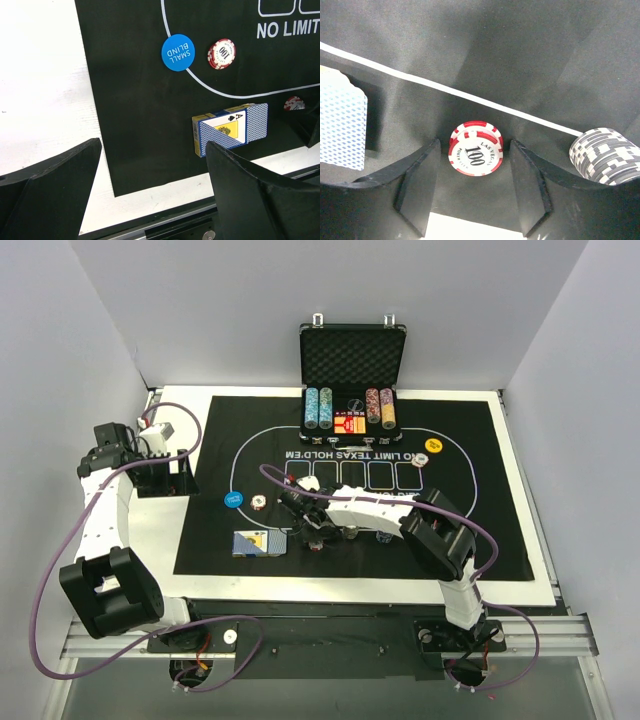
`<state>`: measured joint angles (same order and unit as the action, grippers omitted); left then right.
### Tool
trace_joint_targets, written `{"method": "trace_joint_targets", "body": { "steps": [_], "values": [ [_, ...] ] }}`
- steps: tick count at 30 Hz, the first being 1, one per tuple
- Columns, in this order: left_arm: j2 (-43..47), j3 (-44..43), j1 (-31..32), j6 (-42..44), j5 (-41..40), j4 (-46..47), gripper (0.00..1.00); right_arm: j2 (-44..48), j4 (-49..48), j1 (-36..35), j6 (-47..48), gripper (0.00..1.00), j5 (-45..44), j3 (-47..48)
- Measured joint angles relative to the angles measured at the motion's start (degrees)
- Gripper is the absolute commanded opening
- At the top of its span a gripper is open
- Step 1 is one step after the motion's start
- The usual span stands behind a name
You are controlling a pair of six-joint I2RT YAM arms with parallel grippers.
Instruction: Distribute texas hold em gaming equipment
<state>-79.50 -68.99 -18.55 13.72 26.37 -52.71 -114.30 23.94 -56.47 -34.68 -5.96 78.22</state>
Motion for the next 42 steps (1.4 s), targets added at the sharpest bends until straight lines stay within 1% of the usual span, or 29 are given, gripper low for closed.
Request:
{"method": "trace_joint_targets", "body": {
  "steps": [3, 11, 16, 22, 26, 30, 37, 42],
  "values": [
    [0.0, 0.1, 0.0, 0.0, 0.0, 0.0, 0.97, 0.0, 0.0, -0.2, 0.0, 0.46, 0.2, 0.0],
    [0.0, 0.1, 0.0, 0.0, 0.0, 0.0, 0.97, 0.1, 0.1, -0.2, -0.3, 0.33, 0.5, -0.1],
    [0.0, 0.1, 0.0, 0.0, 0.0, 0.0, 0.97, 0.2, 0.3, 0.1, -0.3, 0.22, 0.9, -0.1],
    [0.0, 0.1, 0.0, 0.0, 0.0, 0.0, 0.97, 0.5, 2.5, 0.9, -0.1, 0.14, 1.6, 0.0],
    [0.0, 0.1, 0.0, 0.0, 0.0, 0.0, 0.97, 1.1, 5.5, 1.8, 0.2, 0.13, 1.9, 0.9],
    [0.0, 0.1, 0.0, 0.0, 0.0, 0.0, 0.97, 3.5, 7.5, 4.1, 0.5, 0.12, 2.5, 3.3],
    [0.0, 0.1, 0.0, 0.0, 0.0, 0.0, 0.97, 8.5, 9.1, 11.0, 2.1, 0.11, 2.9, 8.5],
    [0.0, 0.1, 0.0, 0.0, 0.0, 0.0, 0.97, 10.7, 10.8, 17.2, 3.6, 0.11, 2.7, 9.2]
  ]
}}
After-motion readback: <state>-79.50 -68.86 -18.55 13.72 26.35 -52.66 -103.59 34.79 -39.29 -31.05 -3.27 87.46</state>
